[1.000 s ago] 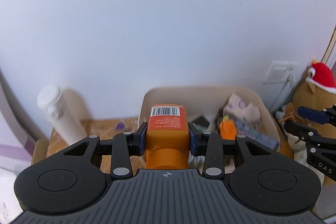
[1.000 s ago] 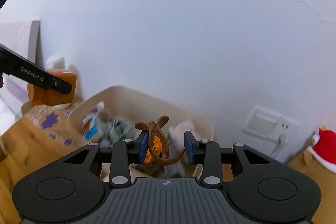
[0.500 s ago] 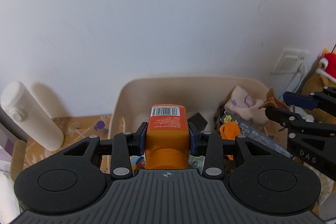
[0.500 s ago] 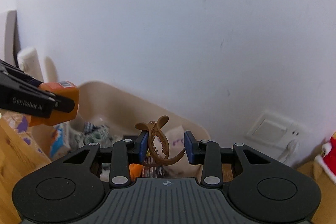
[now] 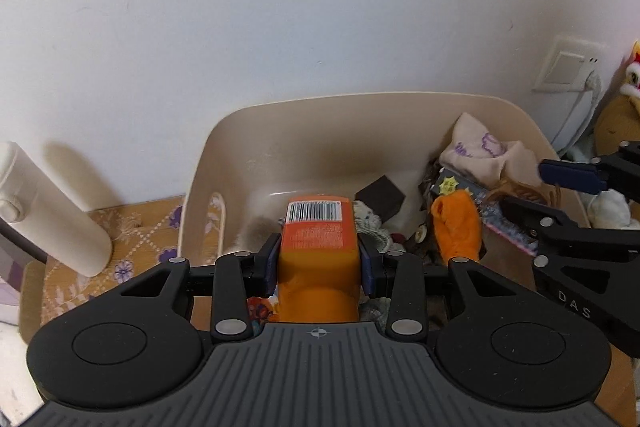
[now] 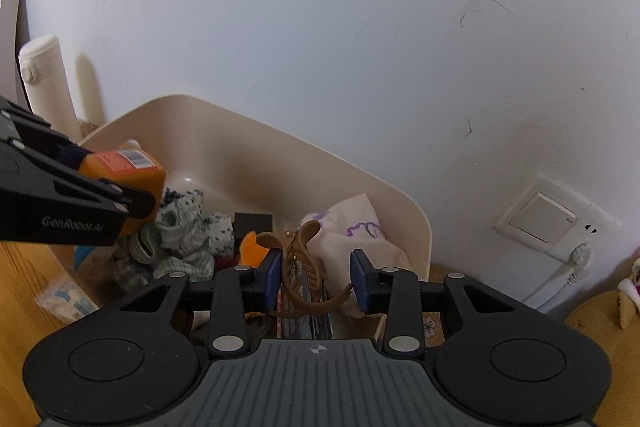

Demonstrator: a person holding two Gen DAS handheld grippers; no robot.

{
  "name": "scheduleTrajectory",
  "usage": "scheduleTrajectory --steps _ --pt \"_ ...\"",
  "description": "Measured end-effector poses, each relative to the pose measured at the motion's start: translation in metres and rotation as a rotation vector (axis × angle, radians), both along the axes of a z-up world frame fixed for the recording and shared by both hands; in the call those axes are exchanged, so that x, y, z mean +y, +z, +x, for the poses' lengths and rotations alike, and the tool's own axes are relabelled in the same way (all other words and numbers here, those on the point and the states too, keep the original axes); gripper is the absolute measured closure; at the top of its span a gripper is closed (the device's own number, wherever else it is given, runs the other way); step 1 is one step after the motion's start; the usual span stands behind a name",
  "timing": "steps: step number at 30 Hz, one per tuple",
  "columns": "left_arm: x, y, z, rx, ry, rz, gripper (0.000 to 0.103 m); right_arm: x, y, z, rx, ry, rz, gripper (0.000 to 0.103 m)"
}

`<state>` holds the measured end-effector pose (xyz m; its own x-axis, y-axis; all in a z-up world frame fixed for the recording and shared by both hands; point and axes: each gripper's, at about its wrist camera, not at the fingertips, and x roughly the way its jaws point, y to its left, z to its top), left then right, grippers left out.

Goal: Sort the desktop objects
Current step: 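Lift bottle and hair clip over the basket and release them inside, then move both grippers back toward the packaged bread and beige cloth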

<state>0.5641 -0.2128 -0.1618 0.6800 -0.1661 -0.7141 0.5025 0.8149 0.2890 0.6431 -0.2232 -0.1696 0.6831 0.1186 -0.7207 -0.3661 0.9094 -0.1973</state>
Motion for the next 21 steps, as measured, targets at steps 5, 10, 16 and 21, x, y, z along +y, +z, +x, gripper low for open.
scheduleTrajectory --steps 5,10,16,21 --pt "0.002 0.006 -0.007 -0.058 -0.013 -0.014 0.024 0.002 -0.001 -0.008 -0.049 0.014 -0.043 0.032" --pt "0.006 0.014 -0.014 -0.063 -0.016 -0.012 0.023 -0.003 0.012 -0.016 -0.051 0.008 -0.014 0.025" --pt "0.025 0.026 -0.028 -0.046 -0.046 -0.042 0.022 -0.013 0.026 -0.033 -0.047 0.001 0.081 0.004" --pt "0.049 0.033 -0.040 -0.021 -0.112 -0.044 0.022 -0.019 0.039 -0.068 -0.080 0.003 0.134 0.000"
